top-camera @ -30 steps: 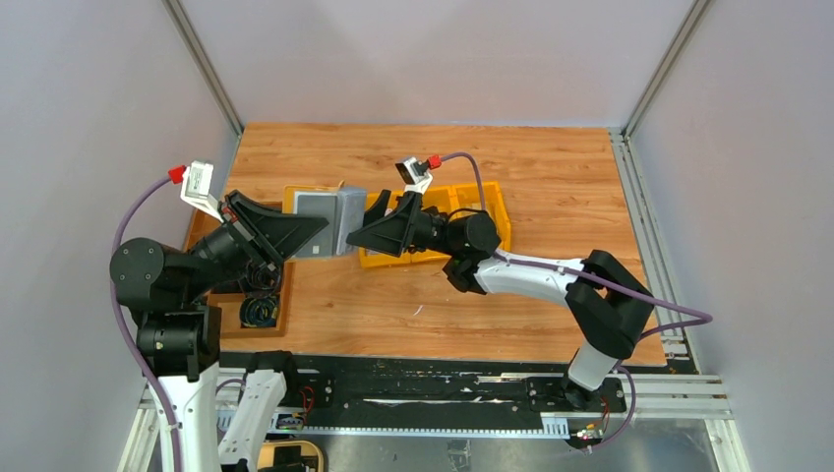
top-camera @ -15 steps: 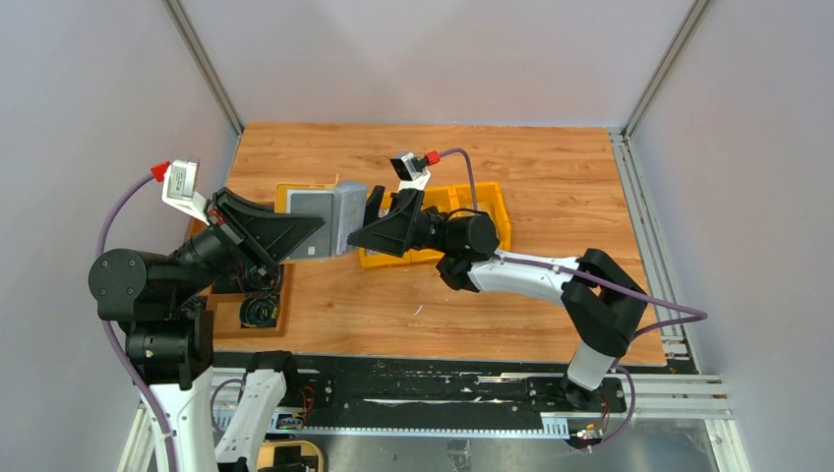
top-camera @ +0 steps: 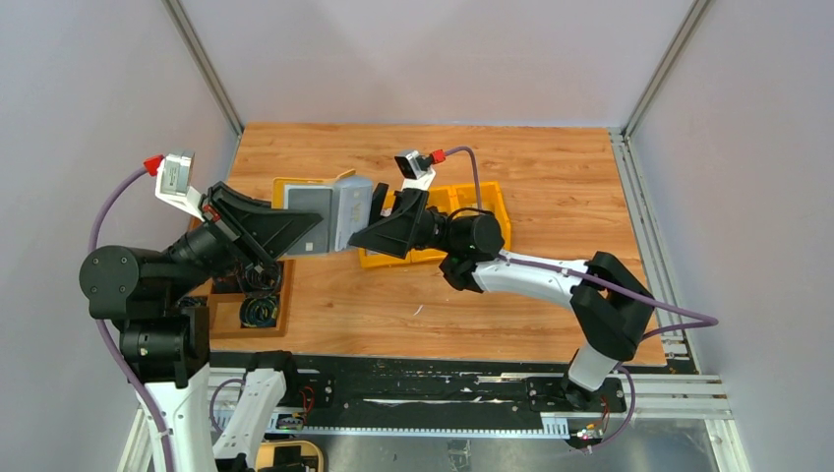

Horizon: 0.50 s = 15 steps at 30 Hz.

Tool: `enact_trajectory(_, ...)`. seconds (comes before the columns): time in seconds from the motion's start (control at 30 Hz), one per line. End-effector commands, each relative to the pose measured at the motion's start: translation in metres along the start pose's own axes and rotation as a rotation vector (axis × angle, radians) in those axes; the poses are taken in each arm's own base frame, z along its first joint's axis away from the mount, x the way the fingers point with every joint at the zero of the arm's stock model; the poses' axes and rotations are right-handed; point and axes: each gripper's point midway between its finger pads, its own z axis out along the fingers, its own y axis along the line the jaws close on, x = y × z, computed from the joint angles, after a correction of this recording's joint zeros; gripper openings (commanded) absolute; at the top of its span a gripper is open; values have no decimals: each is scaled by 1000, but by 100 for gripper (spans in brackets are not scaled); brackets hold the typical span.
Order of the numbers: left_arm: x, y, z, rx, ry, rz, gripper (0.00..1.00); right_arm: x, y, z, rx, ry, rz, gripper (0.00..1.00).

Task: Take the credit cards out of the card holder
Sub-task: Remove the credit card from the card holder.

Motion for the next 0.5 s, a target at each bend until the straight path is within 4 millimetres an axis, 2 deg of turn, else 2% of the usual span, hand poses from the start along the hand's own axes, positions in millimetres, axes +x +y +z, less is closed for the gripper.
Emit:
enact_trajectory(0.0,-2,-14,-4,30,-6,45,0,-4,35,9,-87,9,-84,83)
enact_trajectory(0.27,7,0,-5,-9,8,59,0,-7,65,11,-167,18,-139,83)
enact_trajectory(0.43,11,18,-8,-87,-8,97,0,-4,67,8,-157,36,-150,82)
enact_trajectory(0.47,12,21,-10,-103,-14,109,0,-3,66,8,-149,44,-149,77)
